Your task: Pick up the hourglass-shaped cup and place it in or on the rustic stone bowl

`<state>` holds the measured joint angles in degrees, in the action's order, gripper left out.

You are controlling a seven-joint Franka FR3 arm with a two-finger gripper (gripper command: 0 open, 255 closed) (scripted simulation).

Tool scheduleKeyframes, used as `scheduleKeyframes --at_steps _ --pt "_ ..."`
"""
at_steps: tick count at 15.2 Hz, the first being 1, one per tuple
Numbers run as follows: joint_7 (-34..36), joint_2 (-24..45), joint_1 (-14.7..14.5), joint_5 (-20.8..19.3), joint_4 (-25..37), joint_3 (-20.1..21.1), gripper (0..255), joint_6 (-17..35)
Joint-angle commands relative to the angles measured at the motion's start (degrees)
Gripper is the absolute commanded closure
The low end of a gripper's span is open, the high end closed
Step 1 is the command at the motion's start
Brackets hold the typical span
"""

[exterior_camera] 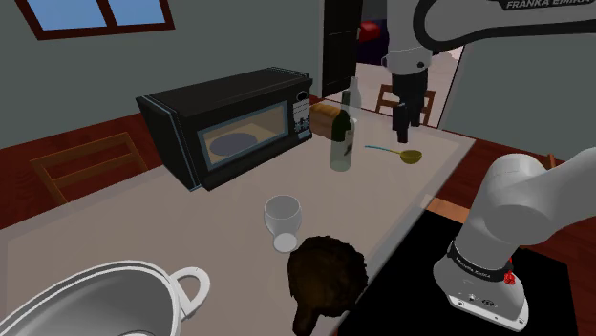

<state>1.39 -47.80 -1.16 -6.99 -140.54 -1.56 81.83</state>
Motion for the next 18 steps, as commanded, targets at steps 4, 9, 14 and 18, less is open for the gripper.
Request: scheduleKeyframes --at_steps 4,9,14,18 --pt "1.38 3.26 -1.57 1.92 -0.99 1.70 0 5.35" --pt "3.43 9.80 -4.10 4.56 -1.30 4.58 0 14.17" --pt "5.26 17.45 -6.29 6.40 0.07 7.53 0 22.54" --pt "6.73 24.11 -7.75 7.13 2.34 9.92 0 28.64"
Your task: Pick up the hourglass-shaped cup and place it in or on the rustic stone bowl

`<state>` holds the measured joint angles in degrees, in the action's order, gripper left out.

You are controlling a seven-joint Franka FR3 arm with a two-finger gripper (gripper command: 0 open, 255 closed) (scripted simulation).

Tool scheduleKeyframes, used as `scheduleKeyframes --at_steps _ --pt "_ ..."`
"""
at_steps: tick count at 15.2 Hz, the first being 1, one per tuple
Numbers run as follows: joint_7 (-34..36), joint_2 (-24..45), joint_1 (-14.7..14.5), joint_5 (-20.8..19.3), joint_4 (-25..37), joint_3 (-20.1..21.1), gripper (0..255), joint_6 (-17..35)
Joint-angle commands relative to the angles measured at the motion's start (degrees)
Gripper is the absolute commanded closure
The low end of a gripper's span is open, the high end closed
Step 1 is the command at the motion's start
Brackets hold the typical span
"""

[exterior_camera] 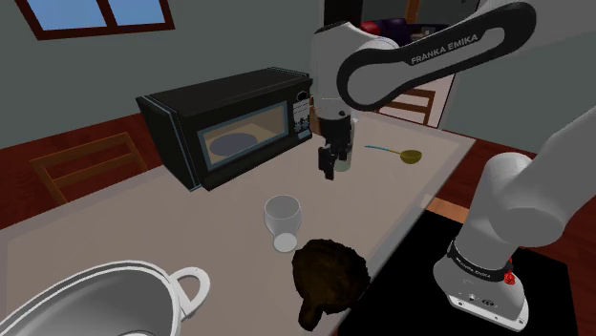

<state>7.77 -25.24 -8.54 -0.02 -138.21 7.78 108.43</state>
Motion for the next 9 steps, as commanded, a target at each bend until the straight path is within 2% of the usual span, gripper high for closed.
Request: scheduleKeyframes --at_steps 1,9 --pt "0.74 3.28 -0.69 0.23 0.74 1.18 0 3.47" --pt "4.41 17.49 -2.98 -1.38 8.69 5.70 0 13.02"
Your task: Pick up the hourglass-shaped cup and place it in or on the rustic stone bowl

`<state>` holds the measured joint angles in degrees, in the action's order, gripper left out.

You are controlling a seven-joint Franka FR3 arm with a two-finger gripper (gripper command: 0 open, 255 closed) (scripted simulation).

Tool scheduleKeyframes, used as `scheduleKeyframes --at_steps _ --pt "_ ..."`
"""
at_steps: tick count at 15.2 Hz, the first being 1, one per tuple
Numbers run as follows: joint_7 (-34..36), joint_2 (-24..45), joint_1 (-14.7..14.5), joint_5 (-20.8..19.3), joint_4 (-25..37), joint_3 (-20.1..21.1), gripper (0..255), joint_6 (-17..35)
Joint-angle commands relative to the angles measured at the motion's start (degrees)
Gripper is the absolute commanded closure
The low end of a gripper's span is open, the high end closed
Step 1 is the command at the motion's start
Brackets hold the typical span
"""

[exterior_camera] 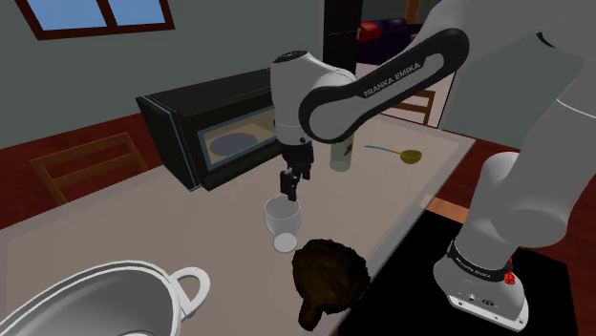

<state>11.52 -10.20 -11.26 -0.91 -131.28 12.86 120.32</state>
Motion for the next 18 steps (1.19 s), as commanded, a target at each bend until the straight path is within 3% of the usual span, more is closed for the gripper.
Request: scheduleKeyframes --at_steps 1,9,17,18 --pt "1.20 4.27 -0.55 -0.97 3.01 1.13 0 2.07" --pt "1.98 7.31 -0.44 -2.04 0.05 1.17 0 7.99" --pt "1.98 7.30 -0.44 -2.04 0.05 1.16 0 7.98" --pt "1.98 7.30 -0.44 -2.04 0.05 1.16 255 7.98"
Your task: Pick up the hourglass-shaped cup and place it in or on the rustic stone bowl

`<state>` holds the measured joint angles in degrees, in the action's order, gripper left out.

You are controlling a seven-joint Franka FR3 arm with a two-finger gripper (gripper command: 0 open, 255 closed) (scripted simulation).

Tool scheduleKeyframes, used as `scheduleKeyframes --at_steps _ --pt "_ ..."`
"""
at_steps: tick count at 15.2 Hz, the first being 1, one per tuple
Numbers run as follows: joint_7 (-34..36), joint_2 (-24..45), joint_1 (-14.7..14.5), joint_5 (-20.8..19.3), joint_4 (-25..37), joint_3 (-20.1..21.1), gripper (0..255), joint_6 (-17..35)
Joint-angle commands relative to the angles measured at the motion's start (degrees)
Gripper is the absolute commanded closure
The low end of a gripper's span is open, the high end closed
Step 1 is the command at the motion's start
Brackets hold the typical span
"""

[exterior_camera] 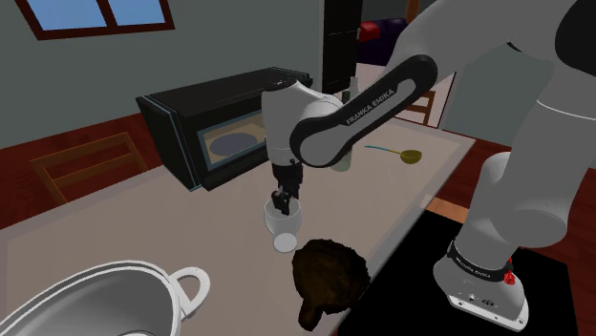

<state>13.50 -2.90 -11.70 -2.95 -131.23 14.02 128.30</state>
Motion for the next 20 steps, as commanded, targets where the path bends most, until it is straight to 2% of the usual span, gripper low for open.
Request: scheduleKeyframes --at_steps 1,9,20 --pt "0.00 0.00 0.00 0.00 0.00 0.00 255 0.00" --pt "0.00 0.01 0.00 0.00 0.00 0.00 255 0.01" --pt "-1.32 -4.02 -0.05 1.37 4.62 -0.25 255 -8.49"
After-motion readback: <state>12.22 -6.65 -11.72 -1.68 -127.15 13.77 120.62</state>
